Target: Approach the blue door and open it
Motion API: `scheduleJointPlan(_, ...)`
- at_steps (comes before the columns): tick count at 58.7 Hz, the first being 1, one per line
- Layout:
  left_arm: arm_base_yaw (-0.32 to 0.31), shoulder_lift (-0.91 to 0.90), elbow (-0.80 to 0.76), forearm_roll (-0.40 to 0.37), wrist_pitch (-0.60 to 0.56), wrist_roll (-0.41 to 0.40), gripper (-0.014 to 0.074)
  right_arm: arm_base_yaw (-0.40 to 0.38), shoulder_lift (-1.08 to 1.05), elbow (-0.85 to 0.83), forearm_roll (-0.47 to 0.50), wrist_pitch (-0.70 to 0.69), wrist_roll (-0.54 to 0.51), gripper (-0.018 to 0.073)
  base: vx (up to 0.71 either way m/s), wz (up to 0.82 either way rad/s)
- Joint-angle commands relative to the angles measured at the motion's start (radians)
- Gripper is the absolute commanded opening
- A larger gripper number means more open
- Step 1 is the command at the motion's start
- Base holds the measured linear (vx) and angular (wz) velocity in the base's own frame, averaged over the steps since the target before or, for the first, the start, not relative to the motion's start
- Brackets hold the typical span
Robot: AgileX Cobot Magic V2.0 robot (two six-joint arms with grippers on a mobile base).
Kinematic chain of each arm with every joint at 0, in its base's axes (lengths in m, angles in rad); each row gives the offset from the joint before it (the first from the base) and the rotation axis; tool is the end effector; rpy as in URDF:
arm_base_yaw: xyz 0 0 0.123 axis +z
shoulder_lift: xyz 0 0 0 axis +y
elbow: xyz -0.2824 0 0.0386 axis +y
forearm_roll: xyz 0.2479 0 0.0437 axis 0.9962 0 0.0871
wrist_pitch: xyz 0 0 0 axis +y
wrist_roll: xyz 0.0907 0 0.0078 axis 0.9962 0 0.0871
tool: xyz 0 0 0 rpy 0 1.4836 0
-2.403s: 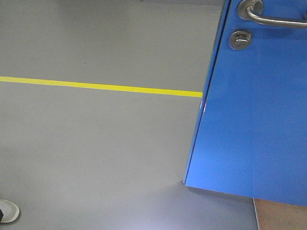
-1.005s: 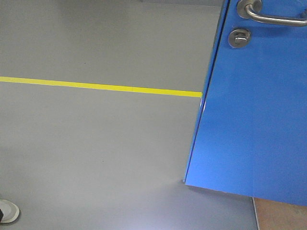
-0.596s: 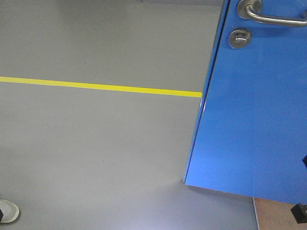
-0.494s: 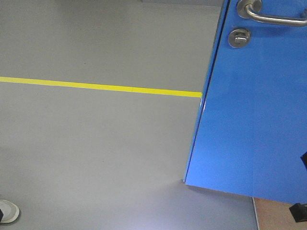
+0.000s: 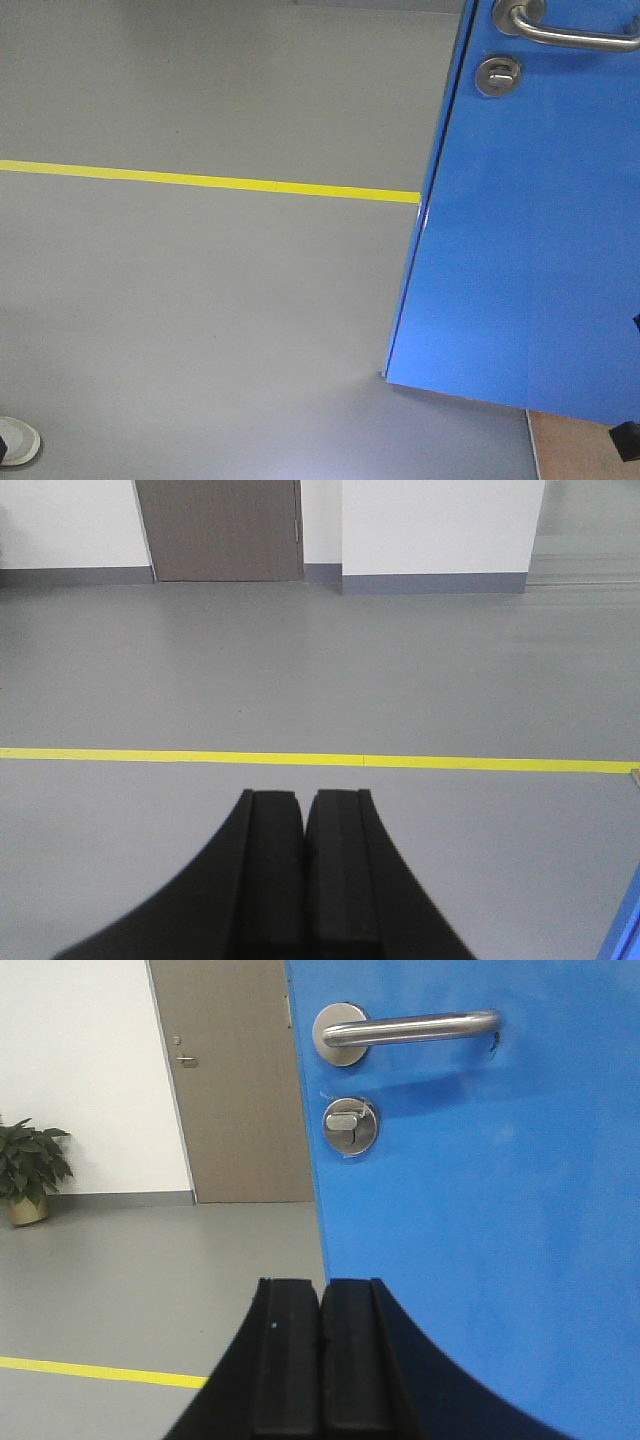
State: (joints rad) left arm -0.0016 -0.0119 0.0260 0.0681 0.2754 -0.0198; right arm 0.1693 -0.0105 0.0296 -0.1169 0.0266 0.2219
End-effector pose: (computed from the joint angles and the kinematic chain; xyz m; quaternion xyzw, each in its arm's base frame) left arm 0.0548 0.0016 0.1801 0.0125 0.7746 0.0211 0.6320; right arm 0.0561 0.0093 0.2013 -0.0211 0.6919 0.0976 0.7151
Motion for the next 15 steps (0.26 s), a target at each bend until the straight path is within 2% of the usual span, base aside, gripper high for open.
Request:
scheduleJointPlan(1, -0.007, -0.012, -0.026, -0.002, -0.084, -0.007, 0.0073, -0.003, -0.007, 0.003, -0.011, -0.093, -0.002, 0.0012, 0.00, 0.00)
scheduleJointPlan(15, -0.007, -0.012, -0.026, -0.002, -0.084, -0.007, 0.0073, -0.003, -0.007, 0.003, -0.011, -0.092, -0.002, 0.0012, 0.00, 0.00)
